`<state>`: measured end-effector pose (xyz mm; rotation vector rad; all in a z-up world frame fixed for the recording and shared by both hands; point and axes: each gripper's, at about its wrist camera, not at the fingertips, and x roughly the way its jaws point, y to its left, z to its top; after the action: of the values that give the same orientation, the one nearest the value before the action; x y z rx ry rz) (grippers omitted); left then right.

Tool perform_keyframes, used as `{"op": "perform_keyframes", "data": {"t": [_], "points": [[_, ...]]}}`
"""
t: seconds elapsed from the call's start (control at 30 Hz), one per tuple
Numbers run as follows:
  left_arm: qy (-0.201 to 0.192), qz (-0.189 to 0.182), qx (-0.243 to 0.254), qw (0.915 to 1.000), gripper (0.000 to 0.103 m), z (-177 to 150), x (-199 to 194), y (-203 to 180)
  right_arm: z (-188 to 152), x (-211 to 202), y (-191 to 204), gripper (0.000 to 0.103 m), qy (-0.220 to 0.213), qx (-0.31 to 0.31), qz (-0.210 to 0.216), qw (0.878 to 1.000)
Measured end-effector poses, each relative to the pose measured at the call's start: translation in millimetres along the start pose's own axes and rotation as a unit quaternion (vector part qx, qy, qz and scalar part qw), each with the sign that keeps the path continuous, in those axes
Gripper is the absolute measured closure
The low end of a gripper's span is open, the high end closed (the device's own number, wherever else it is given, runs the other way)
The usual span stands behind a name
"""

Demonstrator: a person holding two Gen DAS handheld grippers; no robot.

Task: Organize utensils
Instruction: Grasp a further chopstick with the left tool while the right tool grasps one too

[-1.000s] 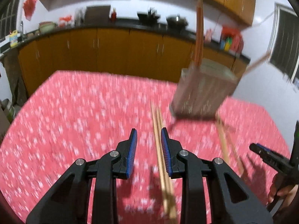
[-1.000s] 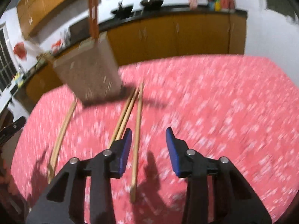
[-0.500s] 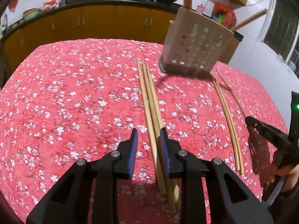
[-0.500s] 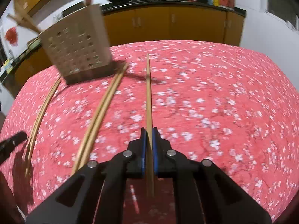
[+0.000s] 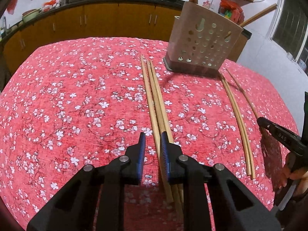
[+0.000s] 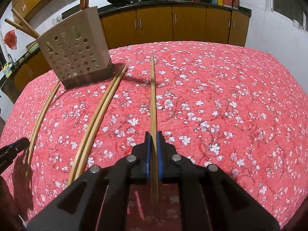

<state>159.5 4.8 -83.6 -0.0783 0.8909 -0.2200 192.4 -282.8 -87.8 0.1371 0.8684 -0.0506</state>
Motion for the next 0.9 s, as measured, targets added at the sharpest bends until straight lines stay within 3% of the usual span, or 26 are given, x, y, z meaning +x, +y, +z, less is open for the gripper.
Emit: {"op": "perform_keyframes", "data": {"t": [0.27,0.4,0.6,0.73,0.9], "points": [[-0.001,0.044,0.034,0.9985,0.09,3,11,-10,-2,1,4,0.095,0.002,-0.015,-0.001,1.0],[-0.002,0.046,0.047,0.9978,0.09,0,14,-14,-3,-1,7,0.093,0.003,-0.02,0.002,1.0],[0.0,0.065,0.036,0.9972,0.096,10,18,-1,-2,-1,4,0.094,0.004,-0.024,0.005,1.0],[0.0,0.078,-0.004,0.997,0.096,24,22,28,6,5,-3,0.095,0.001,-0.017,-0.005,1.0],[-0.011,0.068,-0.031,0.9971,0.095,24,21,45,16,15,-13,0.095,0.0,0.0,-0.007,1.0]]}}
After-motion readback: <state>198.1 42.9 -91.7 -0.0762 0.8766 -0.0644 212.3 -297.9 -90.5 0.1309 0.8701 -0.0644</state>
